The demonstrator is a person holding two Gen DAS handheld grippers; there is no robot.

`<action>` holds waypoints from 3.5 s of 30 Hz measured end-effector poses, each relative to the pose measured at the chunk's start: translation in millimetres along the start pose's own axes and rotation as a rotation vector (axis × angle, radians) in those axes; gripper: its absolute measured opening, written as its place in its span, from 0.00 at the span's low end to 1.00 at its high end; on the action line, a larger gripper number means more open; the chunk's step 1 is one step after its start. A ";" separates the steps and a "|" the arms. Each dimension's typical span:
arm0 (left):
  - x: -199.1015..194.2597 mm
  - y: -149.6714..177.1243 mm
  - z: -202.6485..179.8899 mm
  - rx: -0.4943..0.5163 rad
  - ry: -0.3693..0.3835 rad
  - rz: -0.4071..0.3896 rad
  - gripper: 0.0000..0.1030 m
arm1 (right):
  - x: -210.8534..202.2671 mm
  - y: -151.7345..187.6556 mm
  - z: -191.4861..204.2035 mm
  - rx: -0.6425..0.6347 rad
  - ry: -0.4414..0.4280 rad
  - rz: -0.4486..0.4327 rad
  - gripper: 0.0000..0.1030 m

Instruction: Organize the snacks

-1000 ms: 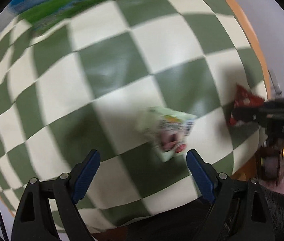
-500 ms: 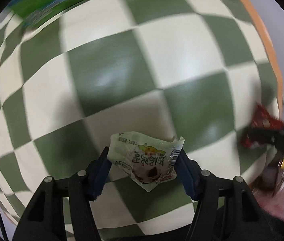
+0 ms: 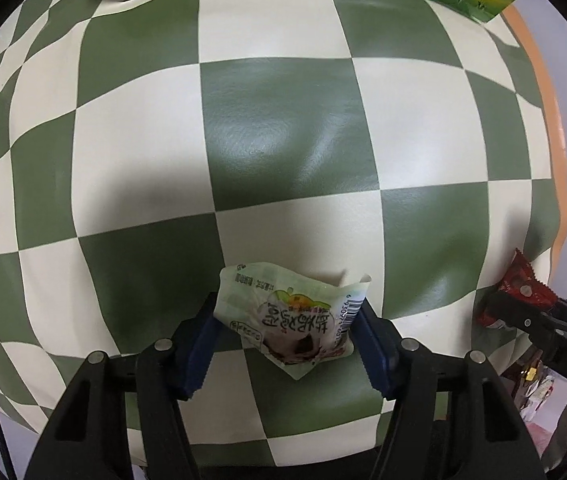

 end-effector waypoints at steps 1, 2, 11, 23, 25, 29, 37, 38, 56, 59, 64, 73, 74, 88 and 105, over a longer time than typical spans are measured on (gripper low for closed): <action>-2.6 -0.1 0.0 -0.009 0.011 0.001 0.59 | -2.2 -2.0 3.7 -0.002 -0.009 -0.006 0.35; -5.7 -1.0 -0.1 -0.015 0.021 0.001 0.59 | 0.6 -8.1 14.8 -0.001 -0.018 -0.010 0.35; -90.5 -37.1 -16.1 -0.024 0.174 -0.102 0.59 | -49.4 -44.3 49.2 -0.042 -0.136 -0.103 0.34; -216.6 -202.2 -86.4 0.006 0.257 -0.322 0.59 | -203.0 -224.1 104.5 -0.241 -0.047 -0.413 0.34; -212.9 -230.0 -87.1 -0.005 0.250 -0.299 0.59 | -205.2 -251.8 105.4 -0.253 -0.014 -0.418 0.34; -181.7 -270.3 -93.1 -0.043 0.239 -0.218 0.59 | -195.4 -296.1 101.3 -0.269 0.028 -0.388 0.34; -127.9 -277.5 -87.6 -0.081 0.207 -0.044 0.62 | -140.5 -320.3 96.0 -0.262 -0.001 -0.262 0.36; -121.0 -277.8 -86.7 -0.084 0.202 -0.031 0.64 | -132.6 -320.4 93.3 -0.256 0.001 -0.236 0.39; -129.7 -285.5 -54.1 -0.074 0.010 -0.246 0.86 | -122.5 -328.7 41.7 -0.190 0.194 -0.211 0.90; -136.1 -283.5 -45.9 -0.083 0.001 -0.279 0.86 | -123.4 -329.8 41.3 -0.185 0.206 -0.223 0.92; -148.1 -279.5 -36.7 -0.096 -0.016 -0.356 0.86 | -125.9 -329.5 40.4 -0.174 0.225 -0.242 0.94; -175.0 -264.9 -32.8 -0.102 -0.020 -0.443 0.86 | -151.0 -321.0 51.0 -0.195 0.262 -0.323 0.94; -179.5 -261.7 -33.1 -0.101 -0.016 -0.453 0.86 | -157.4 -318.3 53.4 -0.199 0.267 -0.340 0.94; -270.5 -162.6 -39.0 -0.071 0.037 -0.631 0.86 | -253.9 -228.5 89.2 -0.252 0.298 -0.561 0.94; -348.5 -65.4 -37.3 -0.056 0.041 -0.730 0.86 | -365.0 -104.3 125.8 -0.276 0.310 -0.734 0.96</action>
Point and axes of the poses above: each gripper's, at about its wrist camera, not at the fingertips, and x roughly the way its jaws point, z to its left, y to its underside, the point moved 10 cm from there along x, roughly the way its jaws point, and after that the axes turned 12 degrees about -x, right-handed, at the moved point
